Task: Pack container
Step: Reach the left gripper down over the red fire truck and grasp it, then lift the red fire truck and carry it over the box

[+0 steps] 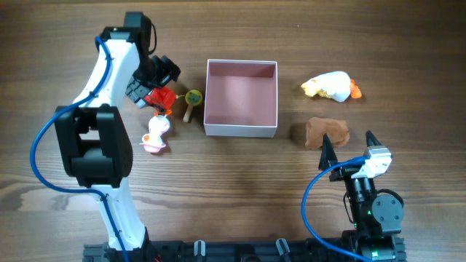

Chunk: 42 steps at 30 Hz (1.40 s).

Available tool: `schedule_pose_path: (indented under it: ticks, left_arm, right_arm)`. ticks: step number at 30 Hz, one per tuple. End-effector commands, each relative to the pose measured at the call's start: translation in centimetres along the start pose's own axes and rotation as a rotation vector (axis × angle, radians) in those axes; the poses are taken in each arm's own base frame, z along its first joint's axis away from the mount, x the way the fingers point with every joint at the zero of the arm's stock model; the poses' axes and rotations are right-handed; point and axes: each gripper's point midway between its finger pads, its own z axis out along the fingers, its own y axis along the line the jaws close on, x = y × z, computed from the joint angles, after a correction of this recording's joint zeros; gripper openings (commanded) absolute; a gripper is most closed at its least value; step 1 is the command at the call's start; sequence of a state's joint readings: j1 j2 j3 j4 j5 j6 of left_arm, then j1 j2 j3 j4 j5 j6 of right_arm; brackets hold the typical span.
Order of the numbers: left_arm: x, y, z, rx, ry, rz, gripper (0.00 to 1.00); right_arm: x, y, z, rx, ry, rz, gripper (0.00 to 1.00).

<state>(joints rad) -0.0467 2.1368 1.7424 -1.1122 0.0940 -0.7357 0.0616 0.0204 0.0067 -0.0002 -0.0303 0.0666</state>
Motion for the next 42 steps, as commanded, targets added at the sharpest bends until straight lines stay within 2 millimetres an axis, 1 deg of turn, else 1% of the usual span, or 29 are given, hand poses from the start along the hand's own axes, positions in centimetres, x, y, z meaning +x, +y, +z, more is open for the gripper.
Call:
schedule_pose_path:
  ticks: [1,3,6,8,12,13,15,17,19,21,22,23,24,25,26,27,29,32,34,35,37,38,39,40,42]
  left_arm:
    - [0.4,1.3,2.1,-0.047,0.009,-0.065,1.00]
    - [0.2,1.2,2.2,-0.038,0.000,-0.064,0.97]
    - [0.2,1.2,2.2,-0.039,0.001,-0.064,0.79]
    - [0.3,1.2,2.2,-0.041,0.003,-0.064,0.74]
    - [0.3,1.2,2.3,-0.041,0.003,-0.063,0.58]
    - [0.3,1.3,2.3,-0.043,0.005,-0.062,0.58]
    - [0.4,1.3,2.2,-0.046,0.005,-0.061,0.60]
    - [0.0,1.8,2.2,-0.071,-0.019,-0.060,0.61]
    - [-0.4,2.3,2.2,-0.101,-0.044,-0.058,0.75]
    - [-0.3,2.5,2.2,-0.107,-0.043,-0.059,0.75]
    - [-0.3,2.5,2.2,-0.107,-0.042,-0.059,0.73]
    - [-0.3,2.5,2.2,-0.107,-0.042,-0.059,0.66]
    - [-0.3,2.5,2.2,-0.107,-0.042,-0.059,0.52]
    - [-0.3,2.5,2.2,-0.107,-0.041,-0.059,0.40]
    - [-0.3,2.5,2.2,-0.108,-0.041,-0.059,0.37]
    - [-0.2,2.5,2.2,-0.109,-0.039,-0.059,0.37]
    - [-0.2,2.6,2.2,-0.111,-0.039,-0.059,0.40]
    - [-0.3,2.5,2.0,-0.105,-0.043,-0.058,0.40]
    - [-0.7,2.0,1.1,-0.086,-0.060,-0.031,0.40]
    - [-0.9,1.7,0.6,-0.076,-0.071,-0.009,0.43]
    - [-1.4,1.2,-0.7,-0.060,-0.104,0.016,0.44]
    - [-1.9,0.9,-2.2,-0.044,-0.140,0.033,0.43]
    - [-2.1,0.7,-3.4,-0.032,-0.166,0.050,0.40]
    - [-2.2,0.6,-4.3,-0.019,-0.182,0.069,0.33]
    - [-2.3,0.2,-6.4,0.012,-0.222,0.138,0.26]
  right_arm:
    - [-0.1,0.2,0.0,-0.013,-0.007,0.014,1.00]
    - [-0.1,0.2,0.0,-0.013,-0.007,0.015,0.99]
    - [-0.1,0.2,0.0,-0.013,-0.007,0.015,1.00]
    - [-0.1,0.2,0.0,-0.013,-0.007,0.015,1.00]
    - [-0.1,0.2,0.0,-0.013,-0.007,0.014,1.00]
    - [-0.1,0.2,0.0,-0.013,-0.007,0.014,1.00]
    - [-0.1,0.2,0.0,-0.013,-0.007,0.015,1.00]
    - [-0.1,0.2,0.0,-0.013,-0.007,0.014,0.99]
    - [-0.1,0.2,0.0,-0.013,-0.007,0.014,0.99]
    - [-0.1,0.2,0.0,-0.013,-0.007,0.014,1.00]
    - [-0.1,0.2,0.0,-0.013,-0.007,0.014,1.00]
    - [-0.1,0.2,0.0,-0.013,-0.007,0.014,1.00]
    - [-0.1,0.2,0.0,-0.013,-0.007,0.014,0.99]
    - [-0.1,0.2,0.0,-0.013,-0.007,0.015,0.99]
    - [-0.1,0.2,0.0,-0.013,-0.007,0.014,1.00]
    - [-0.1,0.2,0.0,-0.013,-0.007,0.014,0.99]
    - [-0.1,0.2,0.0,-0.013,-0.007,0.014,0.99]
    - [-0.1,0.2,0.0,-0.013,-0.007,0.014,0.99]
    - [-0.1,0.2,0.0,-0.013,-0.007,0.015,0.99]
    - [-0.1,0.2,0.0,-0.013,-0.007,0.014,1.00]
    - [-0.1,0.2,0.0,-0.013,-0.007,0.014,1.00]
    - [-0.1,0.2,0.0,-0.013,-0.007,0.014,1.00]
    - [-0.1,0.2,0.0,-0.013,-0.007,0.014,0.99]
    - [-0.1,0.2,0.0,-0.013,-0.007,0.015,1.00]
    - [-0.1,0.2,0.0,-0.013,-0.007,0.014,0.99]
